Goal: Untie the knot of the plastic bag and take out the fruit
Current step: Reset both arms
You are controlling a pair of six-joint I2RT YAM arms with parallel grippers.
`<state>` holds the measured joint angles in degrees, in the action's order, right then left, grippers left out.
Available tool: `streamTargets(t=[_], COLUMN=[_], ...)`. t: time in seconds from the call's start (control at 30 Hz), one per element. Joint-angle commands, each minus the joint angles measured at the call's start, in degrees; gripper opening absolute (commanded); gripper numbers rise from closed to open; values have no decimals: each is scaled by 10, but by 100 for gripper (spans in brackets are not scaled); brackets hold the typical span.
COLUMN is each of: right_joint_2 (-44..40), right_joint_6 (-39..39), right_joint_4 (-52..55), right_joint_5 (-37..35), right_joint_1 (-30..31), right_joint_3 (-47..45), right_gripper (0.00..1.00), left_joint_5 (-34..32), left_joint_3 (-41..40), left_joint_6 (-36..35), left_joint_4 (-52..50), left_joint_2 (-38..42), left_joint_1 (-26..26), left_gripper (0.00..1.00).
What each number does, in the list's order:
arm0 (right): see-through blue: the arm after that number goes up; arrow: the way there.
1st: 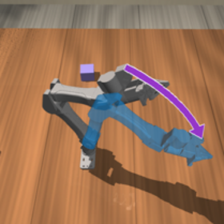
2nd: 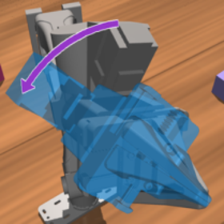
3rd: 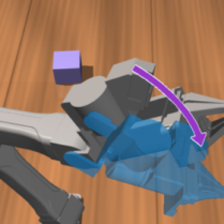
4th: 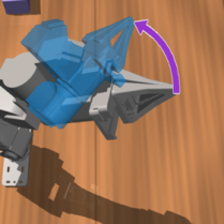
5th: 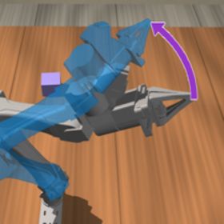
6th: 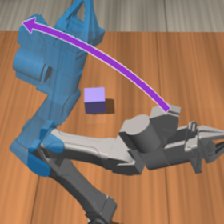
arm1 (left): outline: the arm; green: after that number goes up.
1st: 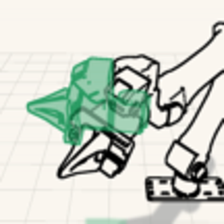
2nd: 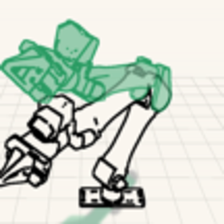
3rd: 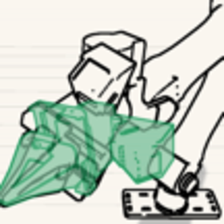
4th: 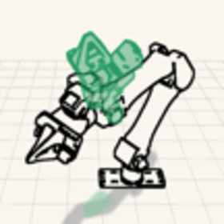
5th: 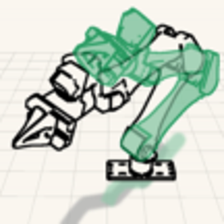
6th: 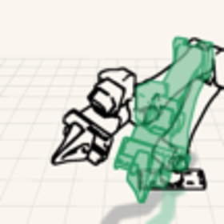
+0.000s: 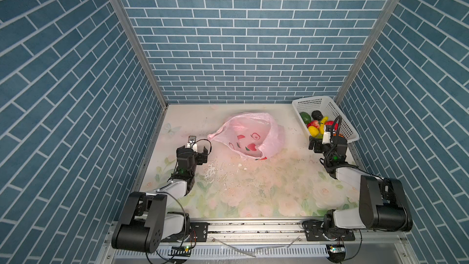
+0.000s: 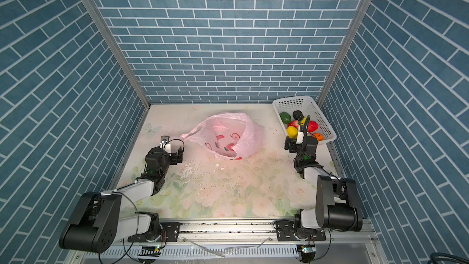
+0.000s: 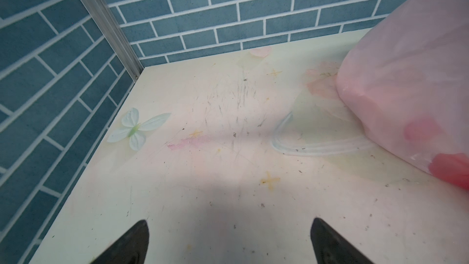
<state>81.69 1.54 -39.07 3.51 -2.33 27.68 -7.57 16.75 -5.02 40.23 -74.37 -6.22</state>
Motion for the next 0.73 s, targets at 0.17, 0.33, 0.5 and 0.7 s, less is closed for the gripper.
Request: streamTargets(t=[0.17,0.33,0.5,0.7], right_joint_2=[46,62,63,64], right_joint_6=[3,5,4,8], right_joint_4=[-111,-170,-153,-134], right_joint_5=[1,-27,-50,-59], right_joint_1=[-8,-4,5,5], right_joint_3=[-66,-88,-79,-68], right_gripper=[99,99,99,99], left_joint_5=[29,31,26,23], left_joint_3=[-11,-6,1,7], left_joint_6=[-8,-10,-6,-5], left_joint_4=[216,211,192,183], left_joint_2=[-127,-134,-130,-132], left_joint_1=[27,28,29,29], left_gripper=[100,100,100,100])
